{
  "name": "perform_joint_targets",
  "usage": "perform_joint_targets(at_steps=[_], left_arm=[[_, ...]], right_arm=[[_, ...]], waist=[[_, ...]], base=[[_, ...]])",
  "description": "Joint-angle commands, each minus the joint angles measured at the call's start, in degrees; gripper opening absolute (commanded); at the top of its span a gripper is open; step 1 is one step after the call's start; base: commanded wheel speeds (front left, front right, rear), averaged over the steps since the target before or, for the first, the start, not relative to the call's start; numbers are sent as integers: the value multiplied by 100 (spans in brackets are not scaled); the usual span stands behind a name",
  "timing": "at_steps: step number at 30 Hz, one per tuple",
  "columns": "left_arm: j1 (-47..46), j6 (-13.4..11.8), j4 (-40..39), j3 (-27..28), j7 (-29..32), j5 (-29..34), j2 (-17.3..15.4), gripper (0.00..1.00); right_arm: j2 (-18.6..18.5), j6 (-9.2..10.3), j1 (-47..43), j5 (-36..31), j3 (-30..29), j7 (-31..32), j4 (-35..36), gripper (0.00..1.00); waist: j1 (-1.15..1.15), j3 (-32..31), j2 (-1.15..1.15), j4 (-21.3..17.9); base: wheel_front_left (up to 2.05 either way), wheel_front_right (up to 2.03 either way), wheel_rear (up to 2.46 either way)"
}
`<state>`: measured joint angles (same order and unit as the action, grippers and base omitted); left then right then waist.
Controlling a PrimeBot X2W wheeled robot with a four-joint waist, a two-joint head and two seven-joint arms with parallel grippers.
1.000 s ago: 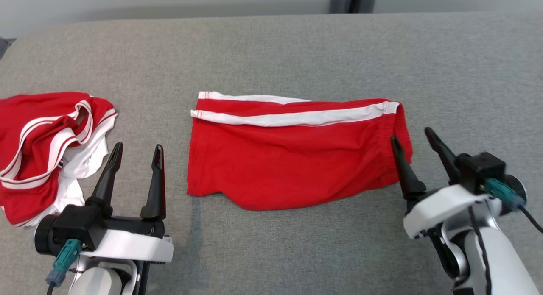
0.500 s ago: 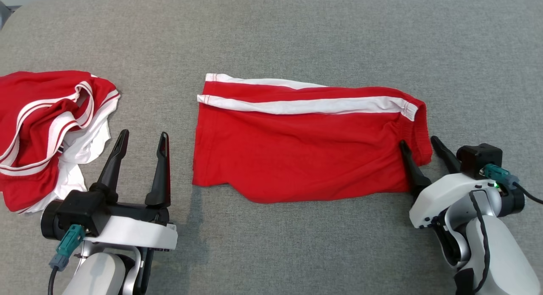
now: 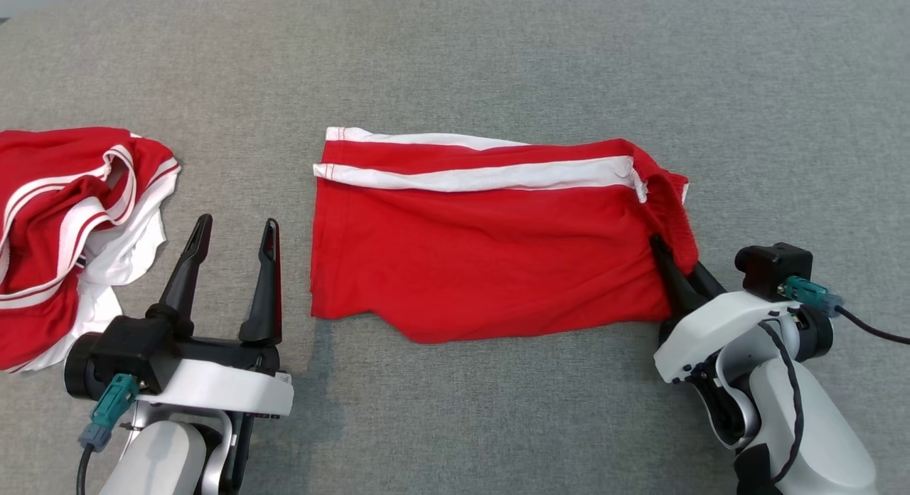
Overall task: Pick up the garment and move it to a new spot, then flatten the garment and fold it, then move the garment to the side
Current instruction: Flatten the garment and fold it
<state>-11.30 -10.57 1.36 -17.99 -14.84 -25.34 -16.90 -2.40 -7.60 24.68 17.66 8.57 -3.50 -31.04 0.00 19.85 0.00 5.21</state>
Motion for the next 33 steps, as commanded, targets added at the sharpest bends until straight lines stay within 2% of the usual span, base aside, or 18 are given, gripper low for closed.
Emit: perform_joint_targets(at_steps=[1,8,12,17,21,28,33], left_arm=[[-31,20,10,29,-24,28,-20,100],[35,-31,-14,61,-25,57,-37,100],[50,-39,-51,60,-25,59,-64,100],[65,-45,-65,51,-14,55,-89,100],[70,-41,-77,18,21,51,-110,100],[41,-34,-90,-54,53,60,-111,100],[-8,-8,-68,-113,59,49,-83,100]], right_arm=[[-108,18,-72,-16,-73,-63,-101,0],[-374,20,-340,58,-437,-121,-75,0],[-601,18,-526,37,-1022,-101,101,0],[-529,12,-524,48,-1251,12,343,0],[-328,11,-445,353,-996,264,847,0],[-152,11,-448,812,-83,799,2054,0],[-86,11,-348,873,569,1050,2362,0]], waist=[[0,-11,0,-55],[0,-64,0,-202],[0,-88,0,-300],[0,-104,0,-382],[0,-140,0,-438],[0,-203,0,-394],[0,-191,0,-234]], base=[[0,0,0],[0,0,0],[0,0,0],[0,0,0],[0,0,0],[0,0,0],[0,0,0]])
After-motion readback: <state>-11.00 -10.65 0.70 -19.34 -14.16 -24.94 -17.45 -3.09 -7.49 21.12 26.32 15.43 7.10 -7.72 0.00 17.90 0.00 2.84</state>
